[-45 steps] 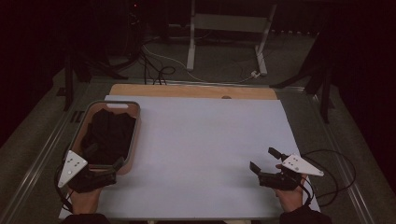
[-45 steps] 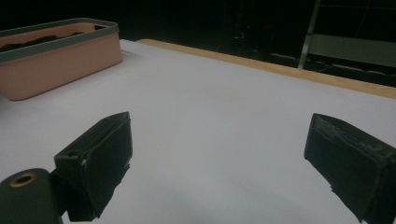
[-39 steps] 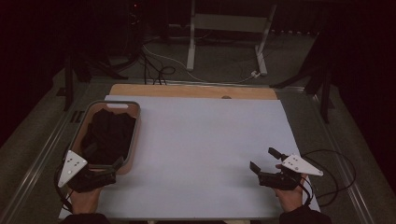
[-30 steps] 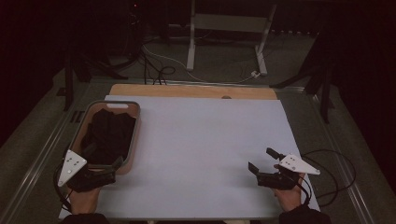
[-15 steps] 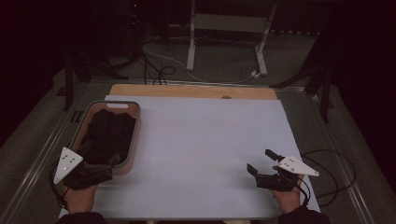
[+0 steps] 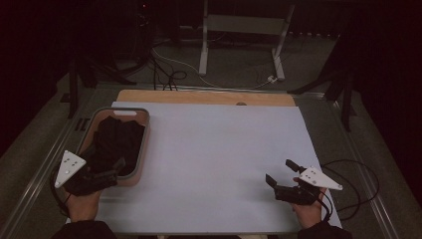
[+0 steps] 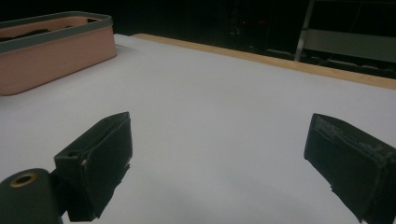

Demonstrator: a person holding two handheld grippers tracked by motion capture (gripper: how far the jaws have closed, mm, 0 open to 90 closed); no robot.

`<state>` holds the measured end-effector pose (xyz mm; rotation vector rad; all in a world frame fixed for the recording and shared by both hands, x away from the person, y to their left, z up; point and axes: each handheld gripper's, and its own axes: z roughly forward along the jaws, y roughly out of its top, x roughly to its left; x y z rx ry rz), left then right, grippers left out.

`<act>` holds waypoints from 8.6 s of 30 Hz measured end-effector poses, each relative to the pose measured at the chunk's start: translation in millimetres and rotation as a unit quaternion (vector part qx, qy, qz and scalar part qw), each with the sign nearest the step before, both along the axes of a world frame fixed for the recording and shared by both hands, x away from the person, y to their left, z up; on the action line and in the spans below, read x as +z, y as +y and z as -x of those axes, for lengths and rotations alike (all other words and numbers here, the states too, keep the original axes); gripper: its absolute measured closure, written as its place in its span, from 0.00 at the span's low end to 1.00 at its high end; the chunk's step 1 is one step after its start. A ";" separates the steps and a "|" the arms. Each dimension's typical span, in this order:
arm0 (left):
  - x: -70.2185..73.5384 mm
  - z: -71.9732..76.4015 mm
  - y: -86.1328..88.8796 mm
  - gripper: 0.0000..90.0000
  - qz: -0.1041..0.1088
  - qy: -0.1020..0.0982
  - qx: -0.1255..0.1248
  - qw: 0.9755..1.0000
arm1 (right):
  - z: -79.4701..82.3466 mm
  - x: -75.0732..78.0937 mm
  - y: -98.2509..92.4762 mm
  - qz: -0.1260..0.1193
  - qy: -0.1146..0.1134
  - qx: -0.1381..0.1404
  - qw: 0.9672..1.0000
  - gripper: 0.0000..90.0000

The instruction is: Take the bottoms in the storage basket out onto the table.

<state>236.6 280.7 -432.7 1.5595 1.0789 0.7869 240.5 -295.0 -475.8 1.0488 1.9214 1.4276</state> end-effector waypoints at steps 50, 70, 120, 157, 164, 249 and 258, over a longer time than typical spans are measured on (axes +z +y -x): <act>22.7 -56.4 23.6 0.00 -0.024 0.076 0.030 0.996 | -1.5 -1.6 5.2 0.018 -0.002 0.009 1.000 0.09; 22.0 -90.0 24.5 0.00 -0.043 0.131 0.040 0.990 | -1.7 -1.5 5.3 0.016 0.004 0.004 1.000 0.09; -55.1 -166.2 23.7 0.00 -0.129 0.352 0.023 0.927 | -3.3 -2.4 7.2 0.019 0.006 0.008 1.000 0.09; -56.2 -173.1 13.3 0.49 -0.165 0.414 0.047 0.894 | -2.8 -2.5 7.1 0.025 0.008 0.008 1.000 0.09; -51.1 -170.6 13.6 0.83 -0.153 0.410 0.030 0.899 | -3.0 -2.6 6.6 0.026 0.008 0.007 1.000 0.09; 72.2 -132.5 2.1 0.92 -0.018 0.218 -0.070 0.973 | -3.9 -3.2 7.1 0.025 0.012 0.003 1.000 0.09; 79.3 -133.3 -4.5 0.92 -0.015 0.209 -0.081 0.974 | -4.0 -3.3 6.9 0.025 0.013 0.004 1.000 0.09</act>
